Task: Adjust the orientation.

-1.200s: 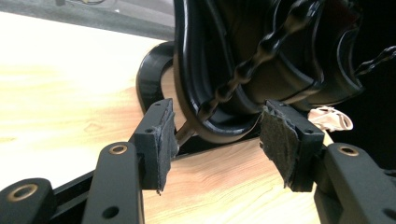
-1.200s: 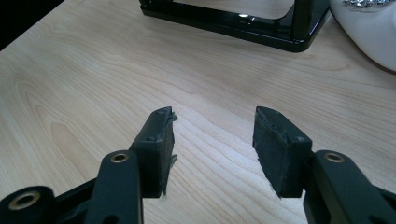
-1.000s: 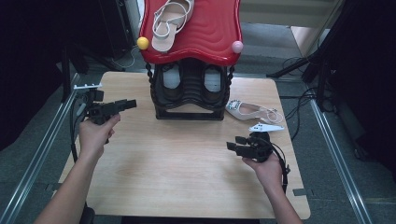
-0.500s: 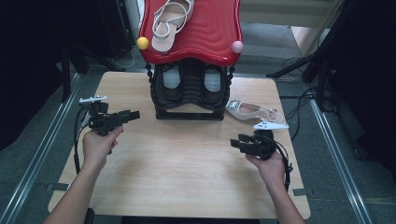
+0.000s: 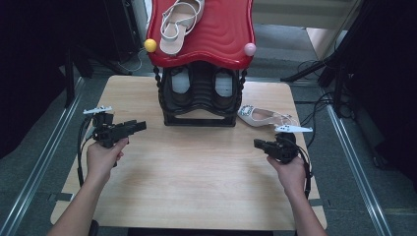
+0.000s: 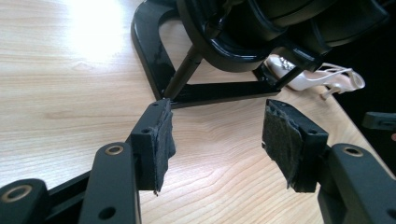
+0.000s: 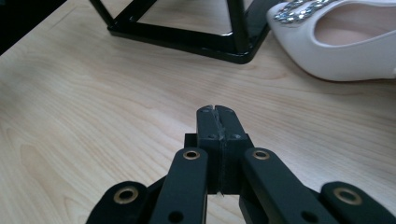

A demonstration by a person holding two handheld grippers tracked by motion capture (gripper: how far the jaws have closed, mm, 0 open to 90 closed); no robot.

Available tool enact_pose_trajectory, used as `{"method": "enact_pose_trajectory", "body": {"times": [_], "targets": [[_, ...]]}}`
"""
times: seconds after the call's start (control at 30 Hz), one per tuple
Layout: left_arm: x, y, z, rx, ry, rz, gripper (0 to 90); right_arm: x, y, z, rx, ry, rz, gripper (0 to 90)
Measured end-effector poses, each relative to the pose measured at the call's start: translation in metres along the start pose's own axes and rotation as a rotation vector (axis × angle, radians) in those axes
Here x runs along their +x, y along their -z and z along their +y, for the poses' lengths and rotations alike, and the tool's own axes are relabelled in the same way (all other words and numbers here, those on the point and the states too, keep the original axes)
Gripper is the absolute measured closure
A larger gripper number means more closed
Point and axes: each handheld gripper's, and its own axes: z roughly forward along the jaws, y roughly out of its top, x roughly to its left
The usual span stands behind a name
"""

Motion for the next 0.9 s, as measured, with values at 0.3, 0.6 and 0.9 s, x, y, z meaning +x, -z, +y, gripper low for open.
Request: {"method": "enact_pose_trajectory", "body": {"times": [0.3,0.6,0.9], "targets": [[-0.005,-0.004,-0.002,0.014,-0.024,0.005,43.1,-0.014,0.001,0.012,-0.003,-0.019,-0.042,90.0],[-0.007,-0.007,-0.003,0.036,-0.035,-0.011,42.8,-0.039,0.007,0.037,-0.03,-0.056,-0.085,90.0],[-0.005,-0.004,-0.003,0.006,-0.006,-0.025,42.6,-0.073,0.019,0.061,-0.072,-0.059,-0.136,90.0]]}}
